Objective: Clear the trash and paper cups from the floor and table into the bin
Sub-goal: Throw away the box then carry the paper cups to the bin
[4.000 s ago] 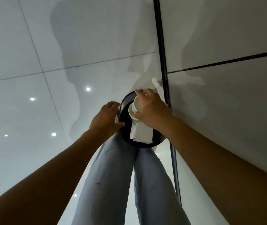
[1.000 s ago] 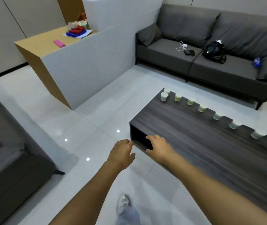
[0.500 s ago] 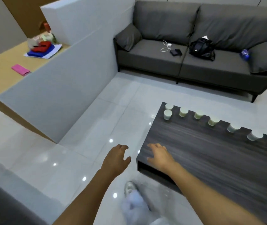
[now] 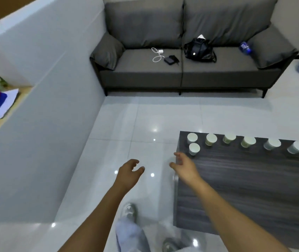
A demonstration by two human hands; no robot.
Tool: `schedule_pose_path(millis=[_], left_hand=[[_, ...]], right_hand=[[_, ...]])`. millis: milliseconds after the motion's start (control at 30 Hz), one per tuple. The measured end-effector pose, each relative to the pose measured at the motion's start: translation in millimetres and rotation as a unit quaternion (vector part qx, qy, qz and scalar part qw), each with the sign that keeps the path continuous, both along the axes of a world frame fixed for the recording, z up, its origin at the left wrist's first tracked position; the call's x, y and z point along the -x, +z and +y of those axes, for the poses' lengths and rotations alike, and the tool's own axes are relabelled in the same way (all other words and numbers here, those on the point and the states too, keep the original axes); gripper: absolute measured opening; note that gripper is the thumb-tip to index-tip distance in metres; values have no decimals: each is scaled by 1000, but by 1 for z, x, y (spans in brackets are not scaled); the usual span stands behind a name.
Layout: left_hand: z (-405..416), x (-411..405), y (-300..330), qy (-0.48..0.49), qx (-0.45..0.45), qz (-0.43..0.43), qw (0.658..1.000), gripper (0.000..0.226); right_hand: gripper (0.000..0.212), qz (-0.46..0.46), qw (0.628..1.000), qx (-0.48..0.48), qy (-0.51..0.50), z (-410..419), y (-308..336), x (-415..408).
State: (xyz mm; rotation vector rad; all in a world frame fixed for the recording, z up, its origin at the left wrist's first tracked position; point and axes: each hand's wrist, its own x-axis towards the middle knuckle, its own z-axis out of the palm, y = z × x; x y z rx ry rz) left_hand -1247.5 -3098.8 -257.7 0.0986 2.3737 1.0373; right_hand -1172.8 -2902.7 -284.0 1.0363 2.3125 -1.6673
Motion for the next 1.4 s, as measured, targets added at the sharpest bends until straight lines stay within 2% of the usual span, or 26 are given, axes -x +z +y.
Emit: schedule_pose_path(millis=[133, 333, 500, 833, 933, 1067, 1233, 1333, 1400], left_hand=[[20, 78, -10, -24, -65, -88, 994, 35], [59, 180, -22, -119, -65, -152, 979, 31], [121, 219, -41, -193, -15, -189, 963, 29], [259, 272, -92, -246, 22, -265, 932, 9], [290, 287, -109, -248, 43, -266, 931, 13], [324, 293, -138, -277, 90, -270, 918, 9], [373, 290, -188, -343, 130, -247, 897, 8], [395, 286, -225, -413, 155, -203, 874, 4], [406, 284, -249, -482, 170, -150, 846, 24]], right_hand=[[41, 15, 980, 76, -183, 10, -11, 48], [24, 42, 884, 203, -419, 9, -23, 85], [19, 49, 807, 231, -541, 23, -38, 87], [25, 19, 737, 257, -625, 117, -102, 125], [23, 6, 704, 263, -660, 136, -123, 136], [32, -9, 662, 278, -696, 150, -152, 142], [38, -18, 633, 276, -723, 168, -195, 156], [40, -12, 624, 264, -736, 178, -225, 165], [45, -42, 636, 254, -727, 182, -245, 172]])
